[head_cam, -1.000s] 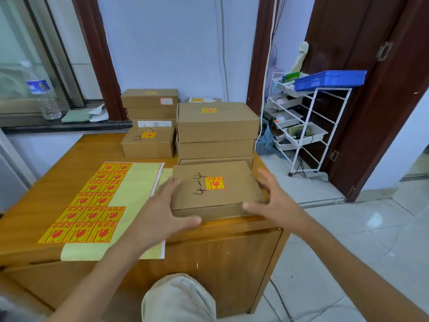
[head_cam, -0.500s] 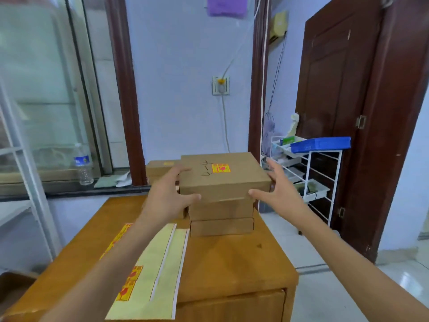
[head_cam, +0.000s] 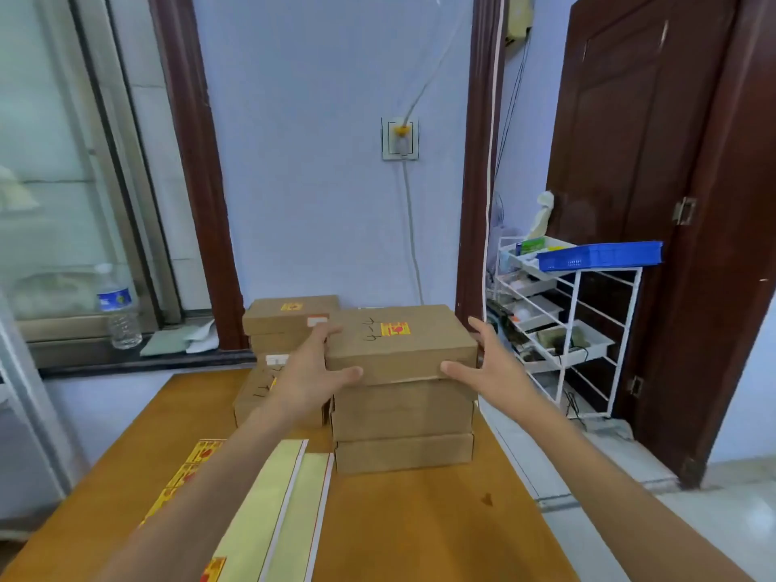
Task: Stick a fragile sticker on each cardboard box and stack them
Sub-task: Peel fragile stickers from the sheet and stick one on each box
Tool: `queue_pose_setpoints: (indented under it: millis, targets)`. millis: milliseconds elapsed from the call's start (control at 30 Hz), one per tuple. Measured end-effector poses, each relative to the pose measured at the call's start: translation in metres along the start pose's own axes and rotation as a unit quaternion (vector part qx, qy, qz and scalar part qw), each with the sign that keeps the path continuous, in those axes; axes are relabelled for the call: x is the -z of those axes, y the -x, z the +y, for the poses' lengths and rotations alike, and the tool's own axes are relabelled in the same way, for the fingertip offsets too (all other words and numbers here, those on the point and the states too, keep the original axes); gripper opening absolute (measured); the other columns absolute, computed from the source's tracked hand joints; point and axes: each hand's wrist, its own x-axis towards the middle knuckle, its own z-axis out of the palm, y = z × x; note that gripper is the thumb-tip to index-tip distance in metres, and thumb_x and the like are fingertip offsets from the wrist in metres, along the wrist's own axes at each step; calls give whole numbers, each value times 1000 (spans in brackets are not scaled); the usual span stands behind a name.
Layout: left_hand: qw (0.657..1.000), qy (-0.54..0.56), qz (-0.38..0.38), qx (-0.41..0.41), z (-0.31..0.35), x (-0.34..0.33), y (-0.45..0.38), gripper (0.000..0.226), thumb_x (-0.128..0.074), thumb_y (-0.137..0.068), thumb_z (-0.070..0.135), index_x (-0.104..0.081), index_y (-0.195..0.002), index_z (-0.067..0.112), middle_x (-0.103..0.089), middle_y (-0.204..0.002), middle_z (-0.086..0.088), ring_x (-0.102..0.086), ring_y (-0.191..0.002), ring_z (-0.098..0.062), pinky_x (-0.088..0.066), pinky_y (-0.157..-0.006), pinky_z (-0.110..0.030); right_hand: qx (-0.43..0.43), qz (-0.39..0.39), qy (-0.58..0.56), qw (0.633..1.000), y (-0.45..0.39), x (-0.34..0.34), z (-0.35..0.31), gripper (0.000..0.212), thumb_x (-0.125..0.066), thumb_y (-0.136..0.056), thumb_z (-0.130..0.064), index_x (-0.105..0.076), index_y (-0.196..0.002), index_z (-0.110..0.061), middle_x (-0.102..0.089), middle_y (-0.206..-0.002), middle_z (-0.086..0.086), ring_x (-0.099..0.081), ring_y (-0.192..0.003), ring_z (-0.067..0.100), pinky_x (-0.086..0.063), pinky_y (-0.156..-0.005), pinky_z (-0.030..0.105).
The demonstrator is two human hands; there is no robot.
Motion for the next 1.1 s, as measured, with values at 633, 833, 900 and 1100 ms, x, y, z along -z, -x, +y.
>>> queue_pose_setpoints:
  millis: [633,833,900,1100]
  targets:
    - [989,33,-11,145,-102,-77,54,70,-82,-84,18,-49,-146,14,-64,-134,1,-59,-125,-22,-48,-105,-35,-109,16,13,994,54,-68,92,59,-83,-85,-37,-52,-135,-30,-63,-114,-21,-62,-113,8,-50,-97,25]
    - [994,9,14,111,-90,-68,62,48,-78,-87,8,-63,-132,14,-71,-120,2,-64,-116,-19,-52,-99,-32,-92,42,43,994,68,-53,76,67,-85,-82,-41,-57,-139,-20,-70,-123,-11,-65,-110,10,-55,-99,31]
    - [994,16,17,104,-83,-60,69,44,-77,-87,6,-65,-128,14,-71,-116,3,-65,-114,-19,-53,-98,-33,-85,43,54,994,75,-50,65,65,-85,-83,-40,-58,-138,-21,-69,-118,-12,-64,-106,8,-53,-95,27]
    - [995,-1,56,80,-63,-19,98,41,-76,-87,9,-66,-127,14,-72,-118,1,-66,-112,-19,-55,-98,-35,-57,54,48,996,96,-55,24,63,-86,-83,-39,-59,-137,-19,-70,-117,-10,-65,-104,9,-54,-92,25]
